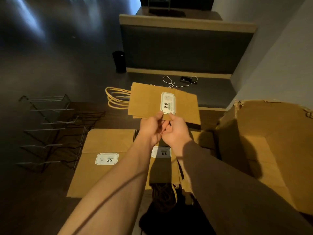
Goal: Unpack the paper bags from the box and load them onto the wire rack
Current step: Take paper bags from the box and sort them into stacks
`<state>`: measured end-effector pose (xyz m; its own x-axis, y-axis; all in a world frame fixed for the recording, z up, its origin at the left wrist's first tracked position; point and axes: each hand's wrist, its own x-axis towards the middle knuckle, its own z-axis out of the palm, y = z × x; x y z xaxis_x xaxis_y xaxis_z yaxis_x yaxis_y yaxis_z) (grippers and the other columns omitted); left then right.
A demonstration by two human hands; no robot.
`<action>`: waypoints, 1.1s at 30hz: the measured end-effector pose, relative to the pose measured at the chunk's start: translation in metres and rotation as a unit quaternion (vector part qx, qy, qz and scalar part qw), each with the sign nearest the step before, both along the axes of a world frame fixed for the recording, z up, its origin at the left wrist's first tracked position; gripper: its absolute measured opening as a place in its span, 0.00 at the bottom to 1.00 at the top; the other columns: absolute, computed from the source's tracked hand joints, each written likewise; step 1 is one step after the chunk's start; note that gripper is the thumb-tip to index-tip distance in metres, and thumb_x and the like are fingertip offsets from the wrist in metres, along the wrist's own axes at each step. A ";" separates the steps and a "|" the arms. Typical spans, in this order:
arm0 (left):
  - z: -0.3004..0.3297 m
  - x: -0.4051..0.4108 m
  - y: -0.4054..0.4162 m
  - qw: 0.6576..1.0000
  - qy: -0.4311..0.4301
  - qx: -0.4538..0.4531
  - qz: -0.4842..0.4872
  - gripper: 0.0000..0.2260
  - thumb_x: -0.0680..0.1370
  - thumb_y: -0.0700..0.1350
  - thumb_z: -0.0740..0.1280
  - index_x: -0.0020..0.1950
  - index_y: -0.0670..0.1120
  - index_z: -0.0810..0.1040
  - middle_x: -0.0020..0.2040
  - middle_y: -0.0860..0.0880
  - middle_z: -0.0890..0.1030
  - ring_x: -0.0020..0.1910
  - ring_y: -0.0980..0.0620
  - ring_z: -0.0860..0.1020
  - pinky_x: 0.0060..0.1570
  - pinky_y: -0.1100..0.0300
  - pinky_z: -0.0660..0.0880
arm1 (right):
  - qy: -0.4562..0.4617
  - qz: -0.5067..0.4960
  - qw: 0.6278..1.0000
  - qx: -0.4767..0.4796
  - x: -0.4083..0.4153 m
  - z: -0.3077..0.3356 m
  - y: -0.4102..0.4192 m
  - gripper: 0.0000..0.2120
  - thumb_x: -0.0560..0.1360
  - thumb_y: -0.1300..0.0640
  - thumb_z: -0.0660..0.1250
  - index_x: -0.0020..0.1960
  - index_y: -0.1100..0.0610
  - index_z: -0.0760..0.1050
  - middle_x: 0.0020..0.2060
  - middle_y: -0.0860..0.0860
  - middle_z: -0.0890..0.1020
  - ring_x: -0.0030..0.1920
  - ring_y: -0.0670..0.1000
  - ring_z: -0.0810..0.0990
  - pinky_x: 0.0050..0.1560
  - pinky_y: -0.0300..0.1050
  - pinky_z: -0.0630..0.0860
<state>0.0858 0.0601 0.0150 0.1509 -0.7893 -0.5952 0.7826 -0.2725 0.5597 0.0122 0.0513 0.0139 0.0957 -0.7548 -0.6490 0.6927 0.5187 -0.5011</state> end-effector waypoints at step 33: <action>-0.133 0.035 0.089 0.802 -0.432 0.180 -0.371 0.33 0.63 0.59 0.65 0.59 0.37 0.75 0.50 0.42 0.80 0.41 0.49 0.75 0.36 0.60 0.69 | 0.557 0.336 0.759 0.028 -0.006 -0.118 0.045 0.18 0.77 0.60 0.63 0.65 0.63 0.72 0.57 0.58 0.79 0.48 0.54 0.77 0.39 0.43 0.72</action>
